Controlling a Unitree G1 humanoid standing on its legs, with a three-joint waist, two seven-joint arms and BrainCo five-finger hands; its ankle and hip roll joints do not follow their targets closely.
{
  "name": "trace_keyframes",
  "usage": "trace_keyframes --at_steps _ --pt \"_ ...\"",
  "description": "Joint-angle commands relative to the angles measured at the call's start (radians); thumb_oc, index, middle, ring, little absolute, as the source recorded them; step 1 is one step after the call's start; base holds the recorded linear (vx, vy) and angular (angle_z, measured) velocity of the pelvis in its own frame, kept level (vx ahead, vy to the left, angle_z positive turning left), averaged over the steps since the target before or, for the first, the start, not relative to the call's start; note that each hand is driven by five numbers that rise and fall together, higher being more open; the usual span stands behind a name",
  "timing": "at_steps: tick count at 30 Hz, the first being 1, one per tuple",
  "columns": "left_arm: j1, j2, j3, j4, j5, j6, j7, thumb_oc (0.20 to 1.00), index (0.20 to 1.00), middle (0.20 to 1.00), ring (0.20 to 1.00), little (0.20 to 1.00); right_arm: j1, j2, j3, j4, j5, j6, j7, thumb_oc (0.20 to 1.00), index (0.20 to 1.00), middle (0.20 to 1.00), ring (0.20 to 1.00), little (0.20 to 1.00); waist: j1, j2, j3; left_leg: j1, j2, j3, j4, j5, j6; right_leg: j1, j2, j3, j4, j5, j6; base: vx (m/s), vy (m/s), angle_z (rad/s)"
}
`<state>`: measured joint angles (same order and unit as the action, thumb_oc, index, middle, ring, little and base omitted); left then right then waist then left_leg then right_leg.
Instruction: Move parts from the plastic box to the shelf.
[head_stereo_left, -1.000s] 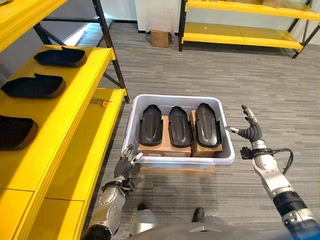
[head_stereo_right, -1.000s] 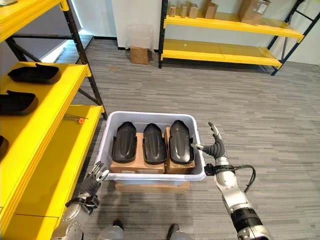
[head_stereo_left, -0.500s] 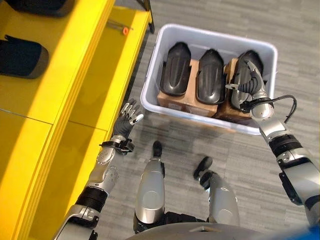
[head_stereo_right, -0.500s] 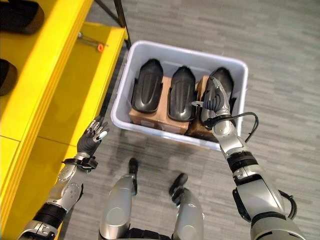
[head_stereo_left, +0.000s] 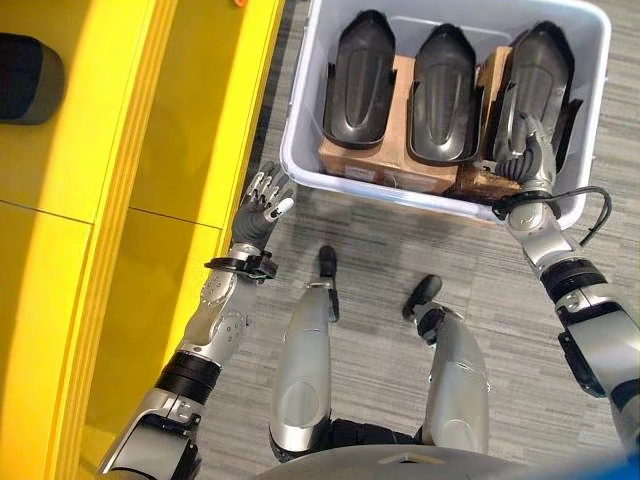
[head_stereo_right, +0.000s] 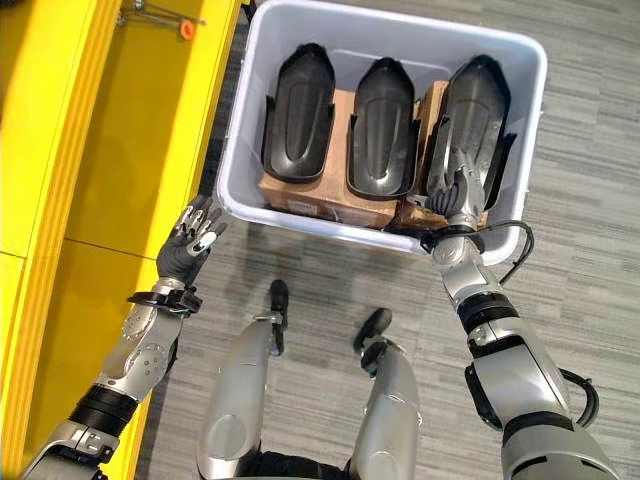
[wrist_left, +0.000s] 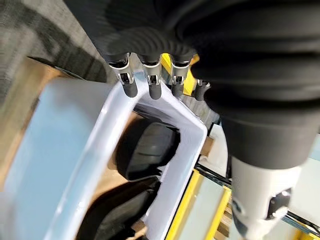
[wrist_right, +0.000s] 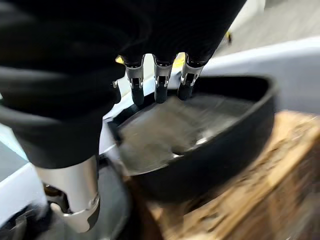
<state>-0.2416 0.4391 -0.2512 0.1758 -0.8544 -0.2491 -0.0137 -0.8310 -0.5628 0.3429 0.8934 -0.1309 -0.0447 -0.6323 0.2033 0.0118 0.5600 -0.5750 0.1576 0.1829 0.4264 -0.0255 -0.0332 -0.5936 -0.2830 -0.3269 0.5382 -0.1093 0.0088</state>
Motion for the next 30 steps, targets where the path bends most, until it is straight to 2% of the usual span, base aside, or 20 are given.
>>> trace_keyframes --at_steps 1,4,5,8,13,14,15,16,17,18,22,26,27,30 --pt "0.057 -0.010 -0.012 -0.116 -0.025 -0.050 0.002 1.000 1.000 1.000 1.000 1.000 -0.074 -0.048 0.009 -0.017 -0.049 -0.005 -0.042 1.000 1.000 1.000 1.000 1.000 -0.002 0.037 -0.040 -0.010 -0.024 -0.104 -0.033 -0.024 -0.021 0.050 0.004 0.038 0.074 -0.075 0.075 -0.02 0.016 -0.04" --pt "0.064 -0.019 -0.017 -0.120 -0.014 -0.052 -0.003 1.000 1.000 1.000 1.000 1.000 -0.087 -0.048 0.026 -0.018 -0.012 0.005 -0.028 1.000 1.000 1.000 1.000 1.000 -0.002 0.044 -0.040 -0.027 -0.027 -0.104 -0.027 -0.024 -0.020 0.027 0.003 0.041 0.085 -0.078 0.069 -0.01 0.006 -0.02" --pt "0.068 -0.016 -0.015 -0.127 -0.005 -0.051 -0.006 1.000 1.000 1.000 1.000 1.000 -0.091 -0.052 0.031 -0.013 -0.051 -0.008 -0.020 1.000 1.000 1.000 1.000 1.000 -0.002 0.047 -0.040 -0.032 -0.028 -0.105 -0.023 -0.025 -0.019 0.018 0.002 0.043 0.093 -0.079 0.067 0.00 0.000 0.00" --pt "0.073 -0.014 -0.019 -0.124 -0.002 -0.046 -0.013 1.000 1.000 1.000 1.000 1.000 -0.116 -0.065 0.068 -0.016 -0.045 -0.008 0.036 1.000 1.000 1.000 1.000 1.000 0.000 0.052 -0.040 -0.046 -0.032 -0.108 -0.014 -0.024 -0.017 -0.001 0.001 0.045 0.111 -0.082 0.063 0.00 0.000 0.00" --pt "0.097 -0.002 -0.001 -0.140 -0.014 -0.034 -0.027 1.000 1.000 1.000 1.000 1.000 -0.221 -0.073 0.118 0.000 -0.018 0.064 0.202 1.000 1.000 1.000 1.000 1.000 0.023 0.059 -0.040 -0.058 -0.036 -0.115 -0.011 -0.022 -0.019 -0.020 -0.006 0.036 0.136 -0.091 0.055 0.01 -0.014 0.01" --pt "0.104 0.003 0.001 -0.145 -0.019 -0.032 -0.032 1.000 1.000 1.000 1.000 1.000 -0.249 -0.075 0.141 0.013 -0.051 0.078 0.275 1.000 1.000 1.000 1.000 1.000 0.030 0.061 -0.040 -0.059 -0.038 -0.117 -0.014 -0.019 -0.020 -0.021 -0.008 0.032 0.139 -0.091 0.055 0.00 0.000 0.00" --pt "0.115 -0.001 0.003 -0.151 -0.011 -0.026 -0.037 1.000 1.000 1.000 1.000 1.000 -0.267 -0.078 0.178 0.019 -0.009 0.083 0.349 1.000 1.000 1.000 1.000 1.000 0.035 0.064 -0.040 -0.061 -0.039 -0.120 -0.015 -0.015 -0.021 -0.026 -0.010 0.031 0.149 -0.094 0.053 0.02 -0.019 0.06" --pt "0.125 0.002 0.005 -0.164 -0.007 -0.014 -0.041 1.000 1.000 1.000 1.000 1.000 -0.276 -0.066 0.200 0.029 0.134 0.117 0.431 1.000 1.000 1.000 1.000 1.000 0.044 0.066 -0.040 -0.069 -0.040 -0.123 -0.007 -0.015 -0.020 -0.033 -0.013 0.029 0.162 -0.098 0.049 0.02 -0.009 0.07" --pt "0.125 0.003 0.006 -0.165 -0.007 -0.013 -0.041 1.000 1.000 1.000 1.000 1.000 -0.278 -0.064 0.200 0.031 0.158 0.120 0.436 1.000 1.000 1.000 1.000 1.000 0.044 0.066 -0.040 -0.069 -0.040 -0.123 -0.007 -0.015 -0.020 -0.033 -0.014 0.029 0.163 -0.098 0.048 0.02 -0.021 0.07" --pt "0.126 0.007 0.007 -0.166 -0.009 -0.012 -0.045 1.000 1.000 1.000 1.000 1.000 -0.285 -0.051 0.194 0.042 0.262 0.150 0.483 1.000 1.000 1.000 1.000 1.000 0.048 0.066 -0.040 -0.069 -0.040 -0.123 -0.009 -0.014 -0.021 -0.034 -0.015 0.026 0.164 -0.099 0.047 0.01 -0.010 0.04" --pt "0.131 0.017 0.022 -0.180 -0.017 0.013 -0.053 1.000 1.000 1.000 1.000 1.000 -0.301 -0.019 0.157 0.083 0.421 0.182 0.499 1.000 1.000 1.000 1.000 1.000 0.060 0.069 -0.040 -0.070 -0.041 -0.126 -0.008 -0.013 -0.021 -0.037 -0.019 0.021 0.178 -0.105 0.045 0.01 -0.002 0.01" --pt "0.135 0.014 0.013 -0.185 -0.017 0.020 -0.057 1.000 1.000 1.000 1.000 1.000 -0.322 0.008 0.059 0.142 0.511 0.118 0.357 1.000 1.000 1.000 1.000 1.000 0.066 0.079 -0.040 -0.070 -0.047 -0.130 -0.008 -0.015 -0.021 -0.038 -0.016 0.020 0.187 -0.110 0.045 0.02 0.010 0.05" --pt "0.137 0.012 0.008 -0.189 -0.020 0.018 -0.052 1.000 1.000 1.000 1.000 1.000 -0.320 0.012 0.034 0.137 0.521 0.081 0.342 1.000 1.000 1.000 1.000 1.000 0.064 0.084 -0.040 -0.069 -0.049 -0.129 -0.012 -0.014 -0.020 -0.038 -0.014 0.022 0.184 -0.110 0.046 0.00 0.022 0.04" --pt "0.142 0.009 0.001 -0.194 -0.023 0.012 -0.052 1.000 1.000 1.000 1.000 1.000 -0.306 0.021 0.012 0.104 0.496 0.066 0.365 1.000 1.000 1.000 1.000 1.000 0.060 0.090 -0.040 -0.069 -0.051 -0.124 -0.014 -0.013 -0.020 -0.042 -0.012 0.027 0.182 -0.108 0.047 0.00 0.013 0.00"
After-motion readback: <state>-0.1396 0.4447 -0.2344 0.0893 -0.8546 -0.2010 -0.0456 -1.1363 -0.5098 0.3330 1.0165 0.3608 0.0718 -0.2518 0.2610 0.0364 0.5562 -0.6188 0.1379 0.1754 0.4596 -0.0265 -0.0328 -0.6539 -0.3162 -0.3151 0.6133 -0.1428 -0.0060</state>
